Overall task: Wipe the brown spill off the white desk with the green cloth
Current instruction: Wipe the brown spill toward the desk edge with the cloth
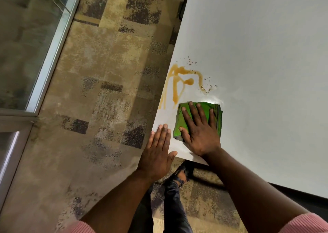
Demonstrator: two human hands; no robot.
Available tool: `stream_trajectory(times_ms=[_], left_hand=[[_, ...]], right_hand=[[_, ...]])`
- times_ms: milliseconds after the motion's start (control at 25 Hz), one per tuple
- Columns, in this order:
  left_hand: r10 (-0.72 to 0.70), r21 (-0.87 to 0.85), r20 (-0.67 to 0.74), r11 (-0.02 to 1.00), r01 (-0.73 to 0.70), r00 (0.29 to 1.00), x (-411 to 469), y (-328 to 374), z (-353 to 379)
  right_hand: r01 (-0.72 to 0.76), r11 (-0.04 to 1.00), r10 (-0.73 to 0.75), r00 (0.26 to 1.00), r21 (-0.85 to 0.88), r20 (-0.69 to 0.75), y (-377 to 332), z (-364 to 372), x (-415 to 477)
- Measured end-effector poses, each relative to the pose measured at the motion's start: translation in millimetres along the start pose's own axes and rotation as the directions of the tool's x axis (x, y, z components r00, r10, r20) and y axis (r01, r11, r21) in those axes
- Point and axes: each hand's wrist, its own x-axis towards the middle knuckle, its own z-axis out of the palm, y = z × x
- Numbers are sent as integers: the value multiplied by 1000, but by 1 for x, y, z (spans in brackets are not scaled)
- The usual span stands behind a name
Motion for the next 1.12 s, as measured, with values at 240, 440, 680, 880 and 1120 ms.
stream_trajectory(times_ms=[240,440,680,880,1120], left_hand=[[-12,-51,-6,999,11,1000,2,0,0],[-34,-79,-13,996,33,999,-16,-5,-4],[-140,-121,-36,983,134,990,-22,-6,-3],[-37,-107,-32,994,33,999,-22,-12,-7],[159,-23,14,987,-159,987,25,13,-8]], right_hand=[[53,999,-53,998,-1,-15,-12,-5,54],[229,973,-229,973,-1,-10,-30,6,25],[236,972,-236,972,10,-13,-56,1,62],[158,987,-156,987,40,-41,-50,8,30],[-142,988,148,984,69,-100,9,7,-18]])
